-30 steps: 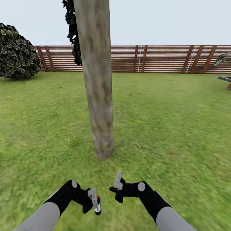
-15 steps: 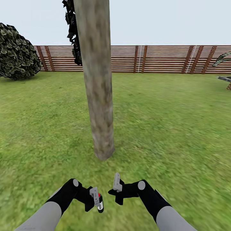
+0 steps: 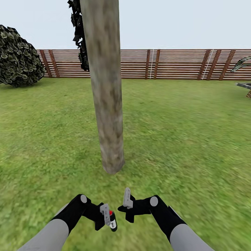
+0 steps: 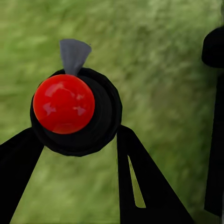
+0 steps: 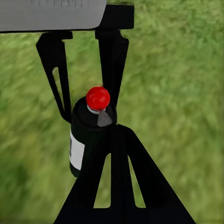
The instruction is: In the garden, pick up the pesticide atomizer on the floor and spray pesticide onto both trees until each tree trunk is fully covered.
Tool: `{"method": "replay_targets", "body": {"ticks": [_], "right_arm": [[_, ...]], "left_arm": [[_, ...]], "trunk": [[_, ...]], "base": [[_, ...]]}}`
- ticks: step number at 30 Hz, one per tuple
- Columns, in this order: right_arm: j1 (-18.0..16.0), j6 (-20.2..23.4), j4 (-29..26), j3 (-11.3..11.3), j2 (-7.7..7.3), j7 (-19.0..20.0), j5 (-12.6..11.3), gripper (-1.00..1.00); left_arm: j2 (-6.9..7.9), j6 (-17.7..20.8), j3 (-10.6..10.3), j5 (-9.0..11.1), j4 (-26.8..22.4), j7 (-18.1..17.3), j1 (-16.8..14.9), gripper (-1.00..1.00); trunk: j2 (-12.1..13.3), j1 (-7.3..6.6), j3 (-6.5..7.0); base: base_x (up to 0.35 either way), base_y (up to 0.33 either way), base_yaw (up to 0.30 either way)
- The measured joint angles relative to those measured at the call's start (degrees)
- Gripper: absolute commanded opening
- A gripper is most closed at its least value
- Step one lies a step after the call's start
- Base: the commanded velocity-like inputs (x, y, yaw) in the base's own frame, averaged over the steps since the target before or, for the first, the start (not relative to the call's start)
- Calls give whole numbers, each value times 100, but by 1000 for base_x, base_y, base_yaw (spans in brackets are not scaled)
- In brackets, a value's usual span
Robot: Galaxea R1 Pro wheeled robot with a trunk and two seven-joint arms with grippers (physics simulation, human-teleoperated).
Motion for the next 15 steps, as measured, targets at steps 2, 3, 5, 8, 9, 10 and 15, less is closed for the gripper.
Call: {"method": "replay_targets", "body": {"ticks": [2, 3, 5, 8, 9, 10, 15], "right_arm": [[0, 0, 0, -2, -1, 0, 0, -100], [0, 0, 0, -2, -1, 0, 0, -100], [0, 0, 0, -3, -1, 0, 0, -100], [0, -1, 0, -3, -1, 0, 1, -100], [0, -1, 0, -4, -1, 0, 1, -100], [0, -1, 0, -3, -1, 0, 0, -100], [0, 0, 0, -4, -1, 0, 1, -100]], "left_arm": [[-46, -20, 0, 2, 0, -16, 0, -100], [-70, -25, 0, 2, 0, -20, -2, -100], [-144, -25, 0, 3, 0, -23, -8, -100], [-175, -29, -1, 1, 0, -24, -9, -100], [-178, -29, -1, 0, 0, -24, -9, -100], [-181, -29, -1, 0, 0, -24, -9, -100], [-191, -32, -1, 8, 0, -31, -39, -100]], "trunk": [[0, 0, 0], [0, 0, 0], [0, 0, 0], [0, 0, 0], [0, 0, 0], [0, 0, 0], [0, 0, 0]], "base": [[0, 0, 0], [0, 0, 0], [0, 0, 0], [0, 0, 0], [0, 0, 0], [0, 0, 0], [0, 0, 0]]}}
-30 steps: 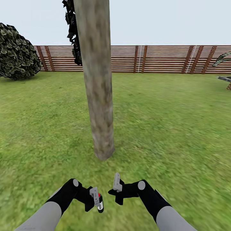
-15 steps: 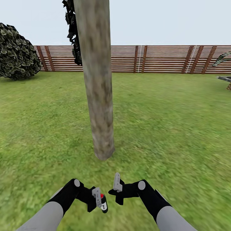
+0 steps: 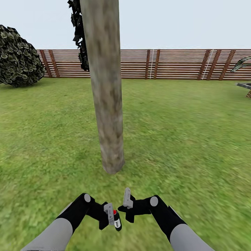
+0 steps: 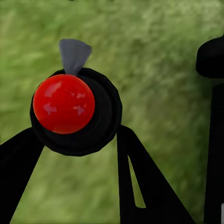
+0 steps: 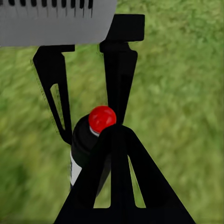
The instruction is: In the garden, pick up the pesticide atomizer on the floor and spray pesticide onto both trees until each tree trunk is fully covered.
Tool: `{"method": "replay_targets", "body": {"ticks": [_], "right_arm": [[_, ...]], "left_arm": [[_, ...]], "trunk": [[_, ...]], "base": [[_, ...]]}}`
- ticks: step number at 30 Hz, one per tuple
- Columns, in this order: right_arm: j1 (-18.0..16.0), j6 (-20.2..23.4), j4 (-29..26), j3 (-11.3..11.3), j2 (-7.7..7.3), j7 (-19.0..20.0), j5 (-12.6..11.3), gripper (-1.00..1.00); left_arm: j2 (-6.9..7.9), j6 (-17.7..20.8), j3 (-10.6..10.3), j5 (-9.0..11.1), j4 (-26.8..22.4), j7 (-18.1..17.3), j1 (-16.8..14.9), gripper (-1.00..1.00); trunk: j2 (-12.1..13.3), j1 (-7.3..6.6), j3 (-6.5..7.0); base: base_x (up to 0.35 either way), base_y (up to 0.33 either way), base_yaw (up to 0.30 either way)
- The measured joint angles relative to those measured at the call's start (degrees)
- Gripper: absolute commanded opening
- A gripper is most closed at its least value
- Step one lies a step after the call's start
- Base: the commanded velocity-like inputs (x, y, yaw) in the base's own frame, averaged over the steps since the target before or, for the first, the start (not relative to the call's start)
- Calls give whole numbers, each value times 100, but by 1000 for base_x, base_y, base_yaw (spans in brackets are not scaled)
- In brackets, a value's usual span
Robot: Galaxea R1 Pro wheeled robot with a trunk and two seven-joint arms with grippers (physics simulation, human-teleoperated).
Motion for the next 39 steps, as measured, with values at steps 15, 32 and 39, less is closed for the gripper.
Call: {"method": "replay_targets", "body": {"ticks": [15, 32, 39], "right_arm": [[0, -4, 0, -6, -8, 0, 9, -100], [0, -9, 0, -10, -9, 0, 9, -100], [0, -9, 0, -10, -17, 0, 9, -100]], "left_arm": [[-1, -13, -1, 10, 0, -132, -14, -100], [-26, -21, 0, 290, 0, -223, -49, -100], [-2, -27, -2, 274, 0, -219, -43, -100]], "trunk": [[0, 0, 0], [0, 0, 0], [0, 0, 0]], "base": [[0, 0, 0], [0, 0, 0], [0, 0, 0]]}}
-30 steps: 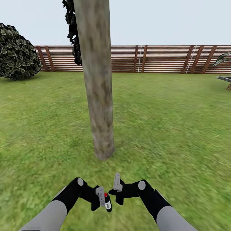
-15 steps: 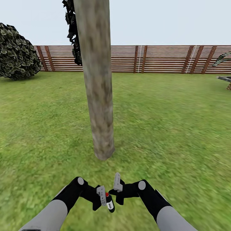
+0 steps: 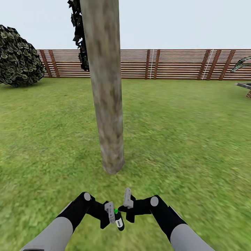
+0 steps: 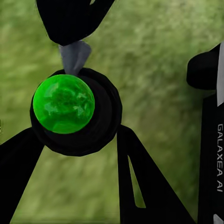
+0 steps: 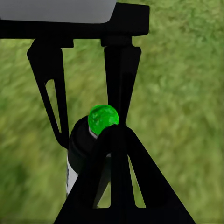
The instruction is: In the garden, pick up the pesticide atomizer on the floor and spray pesticide onto both trees until each tree trunk is fully covered.
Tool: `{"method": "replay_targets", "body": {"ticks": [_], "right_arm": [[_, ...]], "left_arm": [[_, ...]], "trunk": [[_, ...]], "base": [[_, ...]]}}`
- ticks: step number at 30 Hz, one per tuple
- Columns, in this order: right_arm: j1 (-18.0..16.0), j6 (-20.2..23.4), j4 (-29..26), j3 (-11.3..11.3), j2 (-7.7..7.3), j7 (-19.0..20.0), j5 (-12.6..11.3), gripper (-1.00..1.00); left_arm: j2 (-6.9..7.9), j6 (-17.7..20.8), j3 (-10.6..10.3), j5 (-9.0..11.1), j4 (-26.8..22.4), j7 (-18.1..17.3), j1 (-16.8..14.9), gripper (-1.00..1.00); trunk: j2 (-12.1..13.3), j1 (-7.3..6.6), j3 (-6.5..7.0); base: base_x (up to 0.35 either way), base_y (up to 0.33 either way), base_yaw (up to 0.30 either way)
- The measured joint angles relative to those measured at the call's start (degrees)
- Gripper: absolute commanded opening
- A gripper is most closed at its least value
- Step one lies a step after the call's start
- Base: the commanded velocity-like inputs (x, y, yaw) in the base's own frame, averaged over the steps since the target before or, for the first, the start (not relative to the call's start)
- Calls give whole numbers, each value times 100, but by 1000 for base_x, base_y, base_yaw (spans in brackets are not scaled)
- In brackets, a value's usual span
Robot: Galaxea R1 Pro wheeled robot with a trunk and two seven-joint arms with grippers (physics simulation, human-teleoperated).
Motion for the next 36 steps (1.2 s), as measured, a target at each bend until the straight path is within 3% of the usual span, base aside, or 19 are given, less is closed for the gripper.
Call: {"method": "replay_targets", "body": {"ticks": [6, 9, 10, 11, 19, 20, 25, 31, 34, 36], "right_arm": [[0, 0, 8, 0, 0, 3, 0, -100], [0, 0, 8, 0, -2, 7, 3, -100], [0, 0, 13, -3, -7, 8, 7, -100], [0, -1, 13, -5, -8, 8, 8, -100], [0, -4, 22, -14, -27, 5, 9, -100], [0, -6, 27, -16, -37, 7, 9, 100], [0, -11, 34, -23, -152, 5, -6, 100], [0, -11, 52, -25, -268, -126, -6, 100], [17, -13, 180, -192, -490, -940, -25, 100], [27, -14, 652, -548, -562, -1702, -35, 100]], "left_arm": [[142, 2, -19, -102, 34, 4, 24, -100], [317, 10, -23, -238, 34, 4, 22, -100], [454, 15, -28, -427, 30, 6, 28, -100], [529, 11, -25, -478, 28, 6, 32, -100], [1005, 14, -25, -740, 20, 14, 60, -100], [1093, 15, -26, -812, 23, 14, 66, -100], [1398, 15, -22, -920, 55, 38, 72, -100], [1572, 43, 75, -841, 53, 229, 69, -100], [1559, 66, 376, -734, 97, 803, 74, -100], [1522, 69, 742, -619, 231, 1366, 80, -100]], "trunk": [[0, 0, 0], [0, 0, 0], [0, 0, 0], [0, 0, 0], [0, 0, 0], [0, 0, 0], [0, 0, 0], [0, 0, 0], [0, 0, 0], [0, 0, 0]], "base": [[0, 0, 0], [0, 0, 0], [0, 0, 0], [0, 0, 0], [0, 0, 0], [0, 0, 0], [0, 0, 0], [0, 0, 0], [0, 0, 0], [0, 0, 0]]}}
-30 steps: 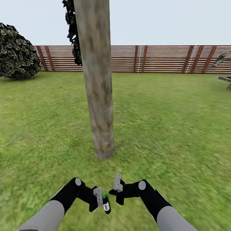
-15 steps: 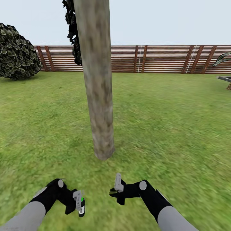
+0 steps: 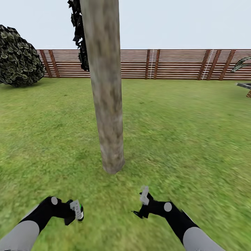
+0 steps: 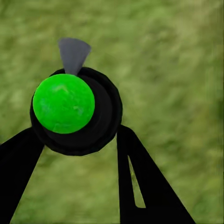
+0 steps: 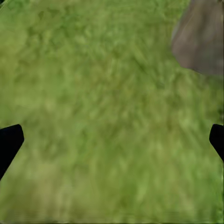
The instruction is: In the garden, pick up the pesticide atomizer on the floor and spray pesticide onto both trees until each tree trunk is fully covered.
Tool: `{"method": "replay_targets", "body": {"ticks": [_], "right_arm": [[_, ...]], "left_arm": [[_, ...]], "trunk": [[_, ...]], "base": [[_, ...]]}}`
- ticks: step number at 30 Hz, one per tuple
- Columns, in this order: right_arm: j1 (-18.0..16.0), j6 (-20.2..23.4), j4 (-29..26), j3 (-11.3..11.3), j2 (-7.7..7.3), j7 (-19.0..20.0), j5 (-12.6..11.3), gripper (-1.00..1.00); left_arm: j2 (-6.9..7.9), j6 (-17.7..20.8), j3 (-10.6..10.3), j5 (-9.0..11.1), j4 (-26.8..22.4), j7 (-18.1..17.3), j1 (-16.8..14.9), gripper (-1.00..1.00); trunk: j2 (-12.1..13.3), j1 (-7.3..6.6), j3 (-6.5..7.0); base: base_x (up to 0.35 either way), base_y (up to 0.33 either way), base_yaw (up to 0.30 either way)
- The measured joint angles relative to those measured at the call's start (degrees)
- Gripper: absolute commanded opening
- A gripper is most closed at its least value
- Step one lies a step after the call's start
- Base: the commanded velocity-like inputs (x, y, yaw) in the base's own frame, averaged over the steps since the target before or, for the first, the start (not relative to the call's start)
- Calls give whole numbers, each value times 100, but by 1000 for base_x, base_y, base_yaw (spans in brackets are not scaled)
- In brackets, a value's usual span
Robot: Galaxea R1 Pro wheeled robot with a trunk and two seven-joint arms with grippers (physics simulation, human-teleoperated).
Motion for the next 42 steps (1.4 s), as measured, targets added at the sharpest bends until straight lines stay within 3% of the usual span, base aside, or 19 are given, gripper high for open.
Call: {"method": "replay_targets", "body": {"ticks": [1, 2, 3, 4, 6, 8, 11, 13, 16, 17, 21, 23, 28, 33, 37, 42], "right_arm": [[2, 0, 122, -110, -7, -143, -5, 100], [6, -12, 457, -504, -23, -550, 9, 100], [6, -15, 575, -647, -35, -705, 2, 100], [8, -27, 877, -1046, -93, -1135, 4, 100], [11, -46, 1223, -1492, -205, -1777, 6, 100], [20, -66, 1406, -1677, -289, -2256, 7, 100], [161, -161, 1613, -1840, -386, -3269, -96, 100], [364, -253, 1634, -1873, -397, -3646, -245, 100], [628, -783, 1643, -1890, -410, -4132, -611, 100], [727, -1111, 1647, -1898, -418, -4309, -844, 100], [929, -1517, 1648, -1894, -430, -4469, -1246, 100], [961, -1567, 1651, -1893, -431, -4484, -1300, 100], [987, -1597, 1652, -1893, -439, -4487, -1331, 100], [1015, -1608, 1732, -1899, -446, -4526, -1351, 100], [1037, -1603, 1919, -1899, -441, -4522, -1353, 100], [1040, -1602, 2040, -1892, -420, -4514, -1358, 100]], "left_arm": [[-7, 0, 79, 32, 54, 114, 1, -100], [-24, -8, 306, 150, 251, 437, 3, -100], [-29, -13, 386, 209, 327, 554, 3, -100], [-33, -24, 565, 359, 536, 861, 4, -100], [-35, -33, 754, 607, 780, 1233, 4, -100], [-36, -39, 897, 854, 914, 1483, 5, -100], [-35, -48, 1185, 1698, 1104, 2030, 81, -100], [-32, -49, 1232, 2040, 1141, 2237, 115, -100], [-35, -27, 1257, 2390, 1225, 2575, 132, -100], [-39, -13, 1259, 2524, 1293, 2763, 139, -100], [-53, -2, 1253, 2691, 1600, 3084, 138, -100], [-60, 6, 1254, 2718, 1662, 3127, 136, -100], [-58, 269, 1275, 2721, 1697, 3166, 135, -100], [-65, 1331, 1271, 2692, 1623, 3172, 75, -100], [-87, 1473, 1270, 2695, 1612, 3167, 43, -100], [-246, 1562, 1233, 2680, 1429, 3166, 35, -100]], "trunk": [[0, 0, 0], [0, 0, -1], [0, 0, 0], [0, 0, 0], [0, 0, 0], [0, 0, 0], [0, 0, -1], [0, 0, -1], [0, 0, 0], [0, 0, -1], [0, 0, 0], [0, 0, 0], [0, 0, 0], [0, 0, 0], [0, 0, 0], [0, 0, 0]], "base": [[0, 0, 0], [0, 0, 0], [0, 0, 0], [0, 0, 0], [0, 0, 0], [0, 0, 0], [0, 0, 0], [0, 0, 0], [0, 0, 0], [0, 0, 0], [0, 0, 0], [0, 0, 0], [0, 0, 0], [0, 0, -86], [0, 0, -266], [0, 0, -295]]}}
